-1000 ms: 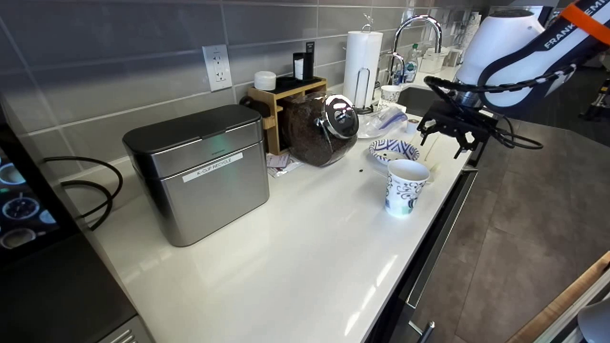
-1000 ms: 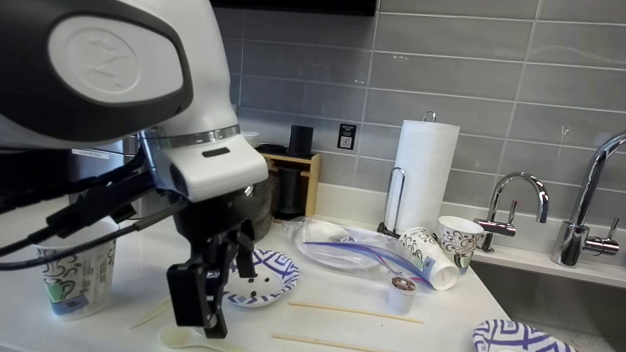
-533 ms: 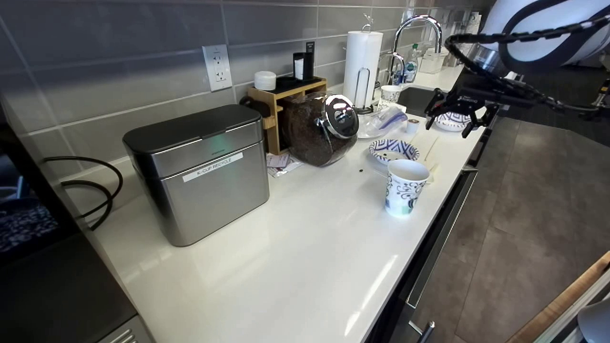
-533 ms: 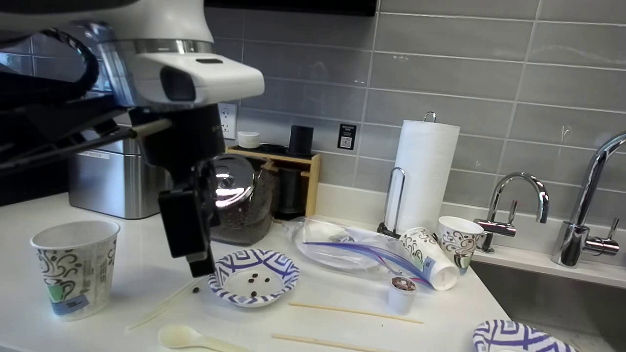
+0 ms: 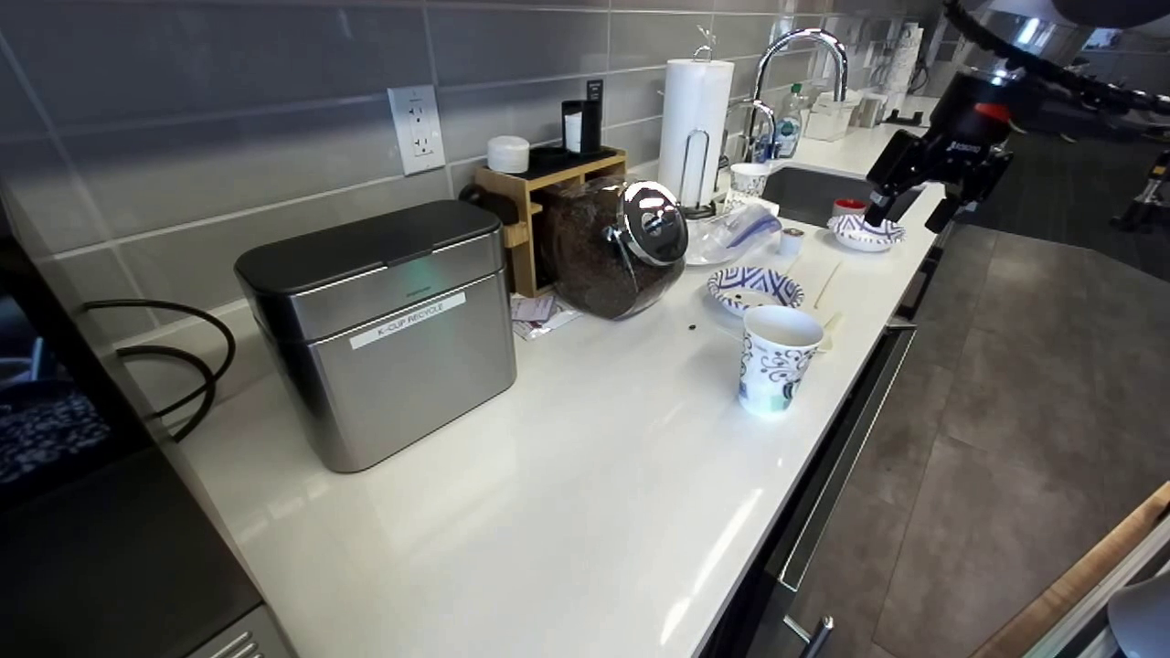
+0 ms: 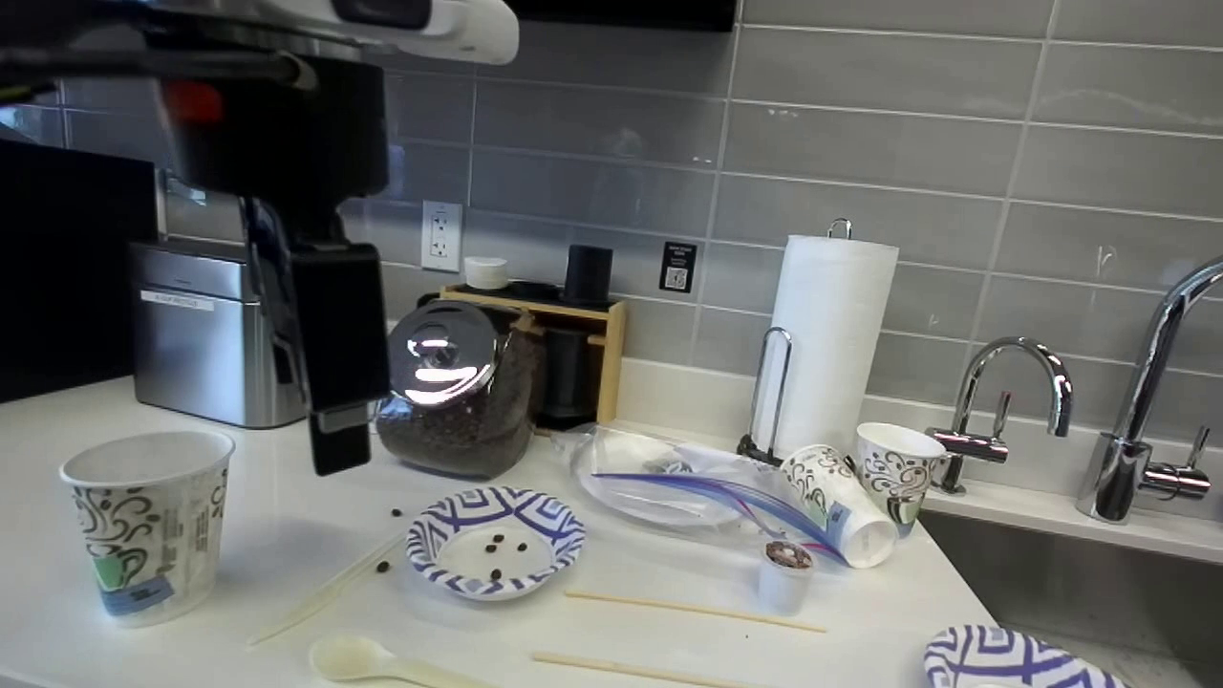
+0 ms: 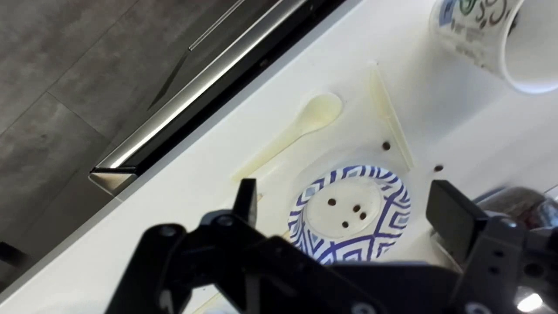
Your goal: Scoop up the beans in the coffee cup with the spoon and put them onto the bowl
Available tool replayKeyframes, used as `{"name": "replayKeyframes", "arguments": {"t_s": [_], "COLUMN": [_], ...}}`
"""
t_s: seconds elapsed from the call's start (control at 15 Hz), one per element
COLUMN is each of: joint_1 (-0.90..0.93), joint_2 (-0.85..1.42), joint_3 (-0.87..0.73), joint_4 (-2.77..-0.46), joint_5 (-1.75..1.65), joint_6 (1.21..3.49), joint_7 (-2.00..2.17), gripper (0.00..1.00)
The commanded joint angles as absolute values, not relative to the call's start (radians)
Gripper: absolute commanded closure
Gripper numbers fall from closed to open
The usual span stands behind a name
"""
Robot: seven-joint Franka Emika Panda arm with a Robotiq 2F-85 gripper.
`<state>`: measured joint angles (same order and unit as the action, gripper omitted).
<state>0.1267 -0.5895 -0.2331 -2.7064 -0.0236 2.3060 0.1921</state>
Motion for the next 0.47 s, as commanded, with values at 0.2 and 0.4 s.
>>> {"name": "replayKeyframes", "arguments": {"t_s": [0.2,0.4], "joint_1": [0.031,0.017], "joint_2": [-0.608,-0.607], "joint_3": [-0.132,-0.117], "joint_4": [-2.682,-2.682], "joint_5": [0.034,0.033], "joint_6": [2.177,2.177], "joint_7": [0.044,0.048], "gripper": [0.0,0.0]}}
